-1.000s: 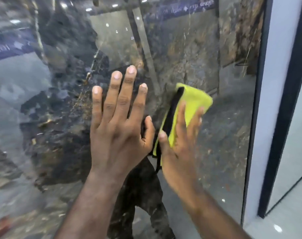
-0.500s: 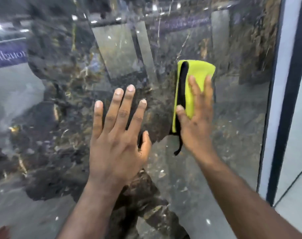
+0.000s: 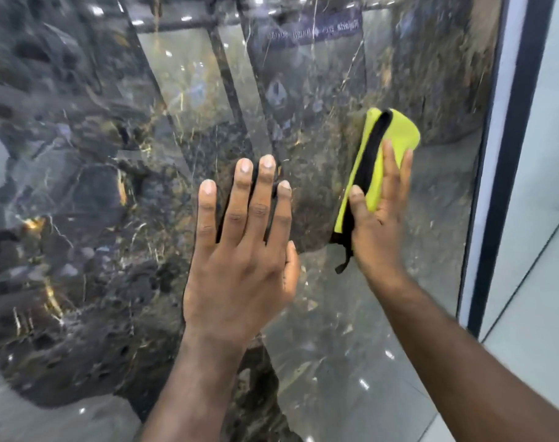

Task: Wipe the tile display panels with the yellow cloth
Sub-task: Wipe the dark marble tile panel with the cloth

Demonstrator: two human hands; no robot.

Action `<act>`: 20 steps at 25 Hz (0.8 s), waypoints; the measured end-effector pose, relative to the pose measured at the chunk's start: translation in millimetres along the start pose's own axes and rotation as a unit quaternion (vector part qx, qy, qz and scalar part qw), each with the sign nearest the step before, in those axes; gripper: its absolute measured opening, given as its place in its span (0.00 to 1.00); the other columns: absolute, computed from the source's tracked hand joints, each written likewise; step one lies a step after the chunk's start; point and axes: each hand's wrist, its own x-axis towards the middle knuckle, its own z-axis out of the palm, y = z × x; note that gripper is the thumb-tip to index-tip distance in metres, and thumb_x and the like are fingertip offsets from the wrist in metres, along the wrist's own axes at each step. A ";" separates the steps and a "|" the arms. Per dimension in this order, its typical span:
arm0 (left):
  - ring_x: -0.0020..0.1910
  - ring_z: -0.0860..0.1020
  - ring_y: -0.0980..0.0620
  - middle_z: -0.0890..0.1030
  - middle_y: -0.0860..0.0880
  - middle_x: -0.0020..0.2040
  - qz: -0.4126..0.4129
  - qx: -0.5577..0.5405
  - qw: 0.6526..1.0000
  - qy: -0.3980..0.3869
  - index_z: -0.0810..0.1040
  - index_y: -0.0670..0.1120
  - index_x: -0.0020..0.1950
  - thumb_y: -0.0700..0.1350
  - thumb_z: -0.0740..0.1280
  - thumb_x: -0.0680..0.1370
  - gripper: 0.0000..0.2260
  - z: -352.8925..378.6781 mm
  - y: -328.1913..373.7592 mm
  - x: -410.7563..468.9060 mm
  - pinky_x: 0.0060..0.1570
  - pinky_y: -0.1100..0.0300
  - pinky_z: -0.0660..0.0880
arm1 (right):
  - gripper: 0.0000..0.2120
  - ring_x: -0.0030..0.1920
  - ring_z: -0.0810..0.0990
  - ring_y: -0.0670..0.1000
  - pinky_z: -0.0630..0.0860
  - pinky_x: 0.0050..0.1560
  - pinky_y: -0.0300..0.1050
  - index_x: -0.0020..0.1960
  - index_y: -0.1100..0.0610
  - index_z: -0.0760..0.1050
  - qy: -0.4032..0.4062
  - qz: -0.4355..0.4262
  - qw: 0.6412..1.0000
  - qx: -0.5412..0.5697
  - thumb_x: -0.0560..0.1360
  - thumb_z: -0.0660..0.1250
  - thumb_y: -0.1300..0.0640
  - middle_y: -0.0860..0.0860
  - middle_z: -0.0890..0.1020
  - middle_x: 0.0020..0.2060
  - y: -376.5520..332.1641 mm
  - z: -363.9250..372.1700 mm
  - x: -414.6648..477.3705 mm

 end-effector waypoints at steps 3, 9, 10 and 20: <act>0.87 0.55 0.36 0.56 0.38 0.88 -0.003 0.008 1.000 -0.002 0.63 0.41 0.86 0.52 0.61 0.85 0.31 -0.3 2.7 0.6 0.84 0.32 0.49 | 0.36 0.83 0.42 0.39 0.48 0.85 0.57 0.85 0.35 0.50 0.002 0.135 0.990 0.039 0.85 0.64 0.52 0.42 0.39 0.86 -7.4 7.4 -43.8; 0.86 0.55 0.35 0.56 0.37 0.87 -0.009 0.025 1.000 -0.010 0.62 0.41 0.87 0.52 0.62 0.84 0.32 -1.0 3.8 0.5 0.84 0.31 0.50 | 0.34 0.85 0.40 0.46 0.46 0.84 0.54 0.87 0.47 0.54 -0.082 -0.070 0.994 0.026 0.86 0.65 0.57 0.49 0.39 0.86 -28.0 -1.2 8.5; 0.87 0.56 0.35 0.56 0.37 0.87 -0.008 0.026 1.000 -0.009 0.62 0.41 0.87 0.52 0.63 0.84 0.33 -0.9 3.7 0.5 0.84 0.30 0.50 | 0.34 0.85 0.41 0.44 0.47 0.84 0.51 0.86 0.46 0.54 -0.062 -0.042 0.997 0.033 0.85 0.65 0.57 0.49 0.40 0.86 -12.1 -8.2 22.7; 0.87 0.55 0.38 0.58 0.40 0.87 -0.044 0.018 0.999 -0.013 0.68 0.49 0.85 0.53 0.65 0.83 0.30 -17.4 -8.5 -12.9 0.85 0.35 0.45 | 0.35 0.86 0.42 0.51 0.48 0.84 0.64 0.86 0.48 0.57 -0.077 -0.085 0.993 0.014 0.83 0.67 0.58 0.52 0.42 0.86 -41.5 8.1 -4.3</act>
